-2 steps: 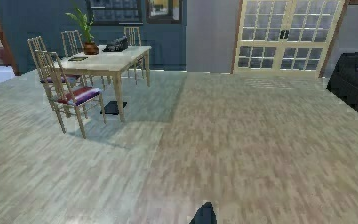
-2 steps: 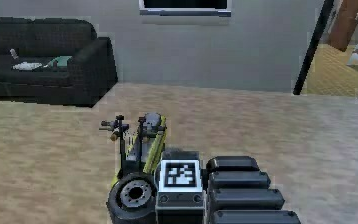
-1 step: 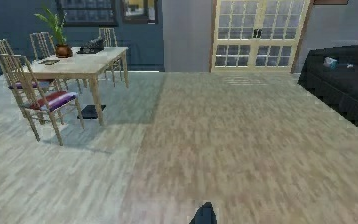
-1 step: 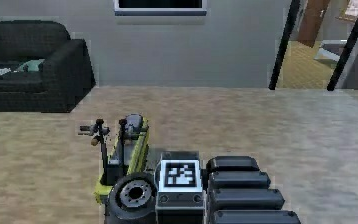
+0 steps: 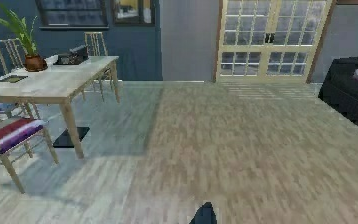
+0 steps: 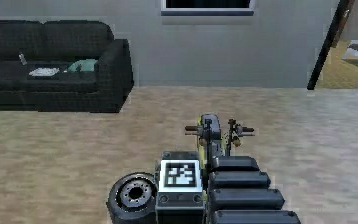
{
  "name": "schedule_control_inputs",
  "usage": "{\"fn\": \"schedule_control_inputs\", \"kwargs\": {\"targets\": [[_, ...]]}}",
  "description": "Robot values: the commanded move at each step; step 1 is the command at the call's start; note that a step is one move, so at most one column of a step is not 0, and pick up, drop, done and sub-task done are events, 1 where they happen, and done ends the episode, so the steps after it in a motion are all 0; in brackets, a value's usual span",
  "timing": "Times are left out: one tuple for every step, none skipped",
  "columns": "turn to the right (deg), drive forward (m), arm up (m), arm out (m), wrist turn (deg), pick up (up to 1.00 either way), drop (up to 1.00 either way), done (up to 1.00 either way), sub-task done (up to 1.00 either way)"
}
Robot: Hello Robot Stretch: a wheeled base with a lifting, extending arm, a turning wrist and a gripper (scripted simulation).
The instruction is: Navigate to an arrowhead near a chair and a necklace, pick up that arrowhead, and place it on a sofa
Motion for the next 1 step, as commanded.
{"fn": "schedule_control_inputs", "kwargs": {"targets": [[42.0,0.0,0.0,0.0,0.0,0.0,0.0,0.0,0.0]]}}
